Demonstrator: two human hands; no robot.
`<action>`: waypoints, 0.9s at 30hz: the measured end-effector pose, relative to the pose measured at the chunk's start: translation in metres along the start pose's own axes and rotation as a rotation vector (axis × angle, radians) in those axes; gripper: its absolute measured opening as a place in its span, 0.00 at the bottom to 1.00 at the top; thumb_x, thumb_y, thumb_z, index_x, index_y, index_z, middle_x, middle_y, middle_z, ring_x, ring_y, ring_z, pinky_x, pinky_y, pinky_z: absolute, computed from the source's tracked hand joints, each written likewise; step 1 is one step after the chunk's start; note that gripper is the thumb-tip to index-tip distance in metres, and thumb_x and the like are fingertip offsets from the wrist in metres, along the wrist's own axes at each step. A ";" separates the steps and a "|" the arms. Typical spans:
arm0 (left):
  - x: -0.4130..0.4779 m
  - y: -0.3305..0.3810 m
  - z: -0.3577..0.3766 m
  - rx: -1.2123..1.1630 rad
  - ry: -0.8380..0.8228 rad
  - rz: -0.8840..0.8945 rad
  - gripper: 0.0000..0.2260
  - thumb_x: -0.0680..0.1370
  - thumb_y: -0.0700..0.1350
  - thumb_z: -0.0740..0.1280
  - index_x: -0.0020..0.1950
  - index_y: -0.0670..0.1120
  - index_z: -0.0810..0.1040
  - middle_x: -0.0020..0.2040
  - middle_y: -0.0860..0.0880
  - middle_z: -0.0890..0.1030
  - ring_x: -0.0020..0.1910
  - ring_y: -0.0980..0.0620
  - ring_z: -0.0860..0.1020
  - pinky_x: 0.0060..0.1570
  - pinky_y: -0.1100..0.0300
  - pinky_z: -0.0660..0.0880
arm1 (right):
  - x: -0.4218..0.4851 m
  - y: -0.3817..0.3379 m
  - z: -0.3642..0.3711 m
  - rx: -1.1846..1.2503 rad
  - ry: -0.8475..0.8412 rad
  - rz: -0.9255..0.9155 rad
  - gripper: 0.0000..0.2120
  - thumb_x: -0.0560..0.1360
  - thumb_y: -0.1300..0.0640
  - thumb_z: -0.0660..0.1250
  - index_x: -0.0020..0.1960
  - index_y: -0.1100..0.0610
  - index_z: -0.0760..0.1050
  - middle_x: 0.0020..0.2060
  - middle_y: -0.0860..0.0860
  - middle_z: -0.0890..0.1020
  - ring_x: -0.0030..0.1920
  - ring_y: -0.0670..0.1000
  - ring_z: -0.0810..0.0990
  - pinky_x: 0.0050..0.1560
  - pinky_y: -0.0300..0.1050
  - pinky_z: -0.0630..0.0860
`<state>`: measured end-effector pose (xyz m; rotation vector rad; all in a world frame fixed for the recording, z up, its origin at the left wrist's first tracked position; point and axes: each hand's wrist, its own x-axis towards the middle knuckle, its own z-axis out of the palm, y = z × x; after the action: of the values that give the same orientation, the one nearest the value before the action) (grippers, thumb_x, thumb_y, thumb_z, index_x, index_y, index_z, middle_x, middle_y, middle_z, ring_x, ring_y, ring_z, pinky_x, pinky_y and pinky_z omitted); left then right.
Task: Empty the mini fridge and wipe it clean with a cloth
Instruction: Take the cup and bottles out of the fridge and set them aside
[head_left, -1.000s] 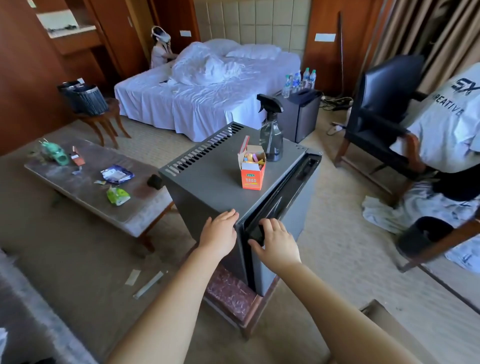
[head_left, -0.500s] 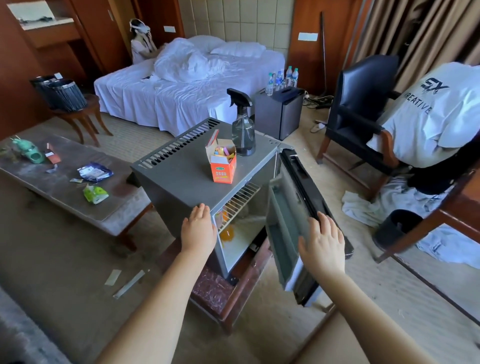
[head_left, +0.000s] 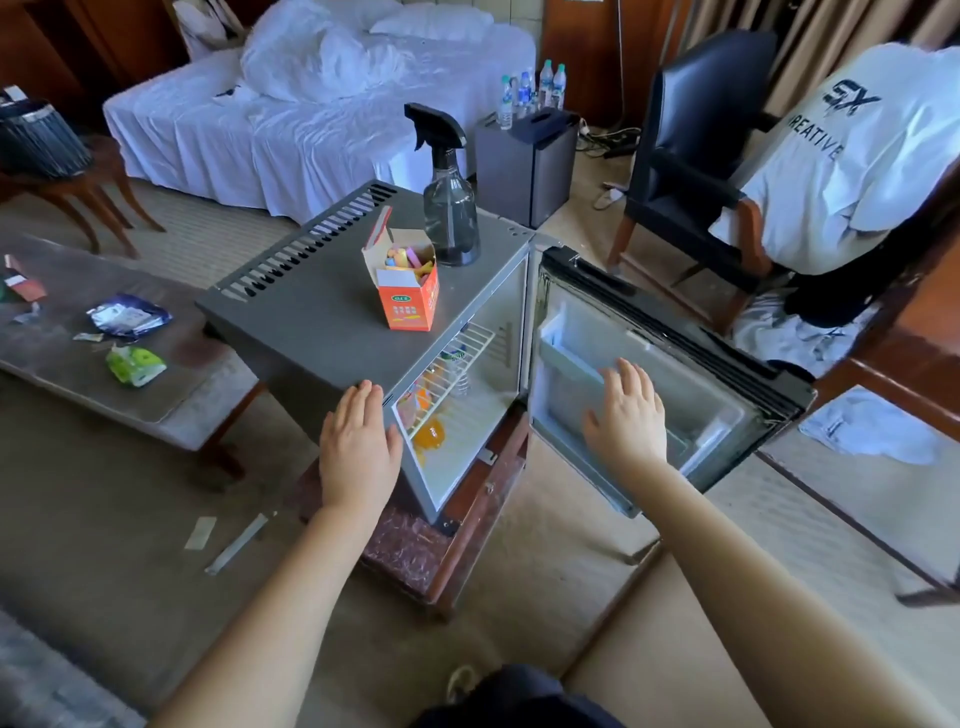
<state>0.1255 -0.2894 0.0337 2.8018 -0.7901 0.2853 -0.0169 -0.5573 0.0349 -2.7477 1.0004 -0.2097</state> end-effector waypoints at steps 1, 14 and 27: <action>0.000 -0.001 0.003 -0.020 0.036 0.001 0.22 0.73 0.40 0.72 0.65 0.35 0.75 0.65 0.36 0.76 0.65 0.37 0.74 0.62 0.41 0.73 | 0.007 0.002 0.000 0.009 0.005 0.016 0.28 0.76 0.55 0.62 0.74 0.59 0.60 0.76 0.57 0.58 0.76 0.57 0.53 0.75 0.52 0.54; 0.002 0.005 0.024 -0.045 0.268 -0.050 0.17 0.77 0.42 0.65 0.64 0.37 0.74 0.65 0.38 0.76 0.65 0.38 0.74 0.62 0.37 0.71 | 0.091 0.049 0.000 -0.108 0.063 0.082 0.38 0.78 0.49 0.61 0.78 0.62 0.45 0.78 0.56 0.46 0.78 0.56 0.42 0.77 0.52 0.42; 0.041 0.056 0.077 0.068 0.624 -0.335 0.14 0.79 0.44 0.67 0.62 0.39 0.76 0.62 0.41 0.78 0.64 0.40 0.74 0.69 0.40 0.64 | 0.216 0.037 0.016 -0.002 0.170 -0.326 0.30 0.80 0.49 0.59 0.76 0.62 0.56 0.76 0.56 0.60 0.77 0.56 0.54 0.77 0.52 0.45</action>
<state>0.1397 -0.3757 -0.0217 2.5902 -0.1689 1.0615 0.1278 -0.7228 0.0235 -2.9189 0.5790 -0.5004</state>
